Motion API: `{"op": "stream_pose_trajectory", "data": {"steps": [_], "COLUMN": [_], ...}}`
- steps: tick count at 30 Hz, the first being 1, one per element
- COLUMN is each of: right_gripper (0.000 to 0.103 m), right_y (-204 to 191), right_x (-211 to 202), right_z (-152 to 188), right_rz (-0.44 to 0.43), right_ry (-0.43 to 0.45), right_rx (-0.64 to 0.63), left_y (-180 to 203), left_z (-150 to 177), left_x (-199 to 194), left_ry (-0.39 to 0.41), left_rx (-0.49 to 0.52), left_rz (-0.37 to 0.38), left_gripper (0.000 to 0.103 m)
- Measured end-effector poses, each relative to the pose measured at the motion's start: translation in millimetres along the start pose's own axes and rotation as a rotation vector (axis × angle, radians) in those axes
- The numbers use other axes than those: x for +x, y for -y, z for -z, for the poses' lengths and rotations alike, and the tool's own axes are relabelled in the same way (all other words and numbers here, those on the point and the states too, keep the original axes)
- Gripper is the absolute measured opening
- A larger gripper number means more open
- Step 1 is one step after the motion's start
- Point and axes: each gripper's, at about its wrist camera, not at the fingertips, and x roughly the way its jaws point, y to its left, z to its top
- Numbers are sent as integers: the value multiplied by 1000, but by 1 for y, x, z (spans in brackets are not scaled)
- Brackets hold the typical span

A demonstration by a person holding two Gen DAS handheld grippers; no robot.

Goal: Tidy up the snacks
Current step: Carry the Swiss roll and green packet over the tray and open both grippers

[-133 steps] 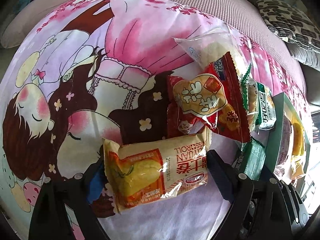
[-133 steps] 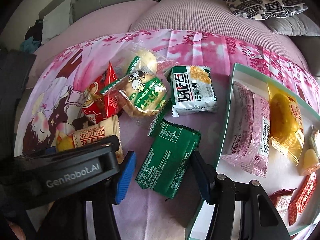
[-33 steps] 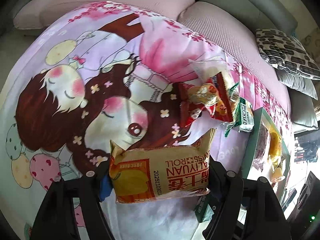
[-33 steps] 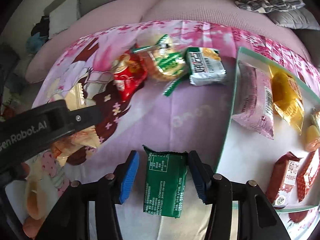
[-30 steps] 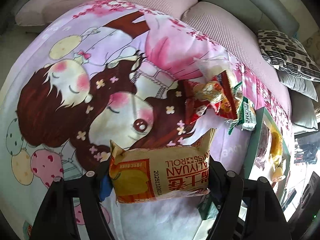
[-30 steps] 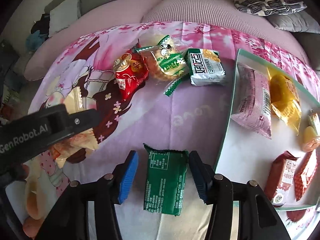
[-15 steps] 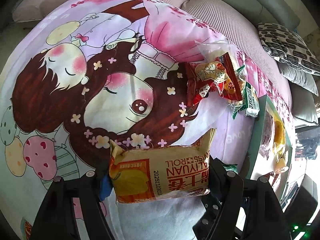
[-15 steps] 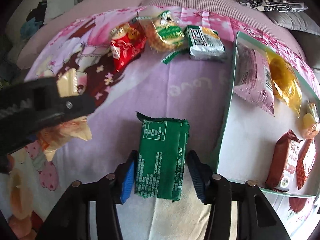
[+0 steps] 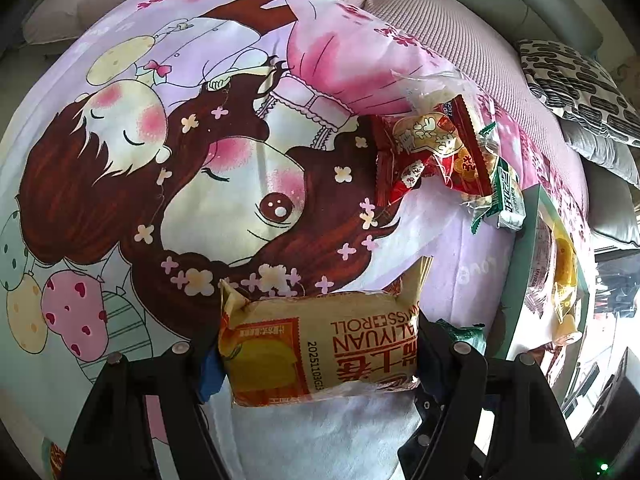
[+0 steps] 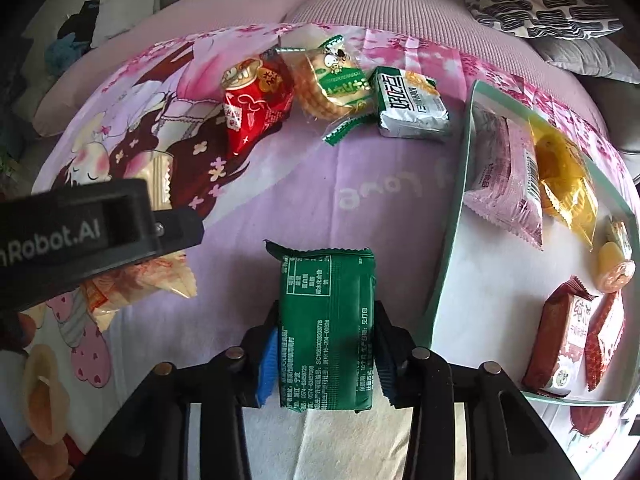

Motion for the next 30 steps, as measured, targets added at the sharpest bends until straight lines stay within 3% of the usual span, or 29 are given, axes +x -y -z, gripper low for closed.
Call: {"op": "stream_pose_trajectory", "data": {"steps": [17, 30], "right_gripper": [43, 43], "right_y": [21, 57], "right_x": [-56, -83], "right_z": [-7, -14], "right_rz": [-41, -47], "right_ry": [152, 230], "right_rx": [47, 135], "left_y": [-6, 17], "left_z": [-5, -1], "left_x": [-12, -26], "left_ry": [44, 84], "left_rx": [-16, 61], "left_rz": [-20, -36], "left_gripper": [77, 77]}}
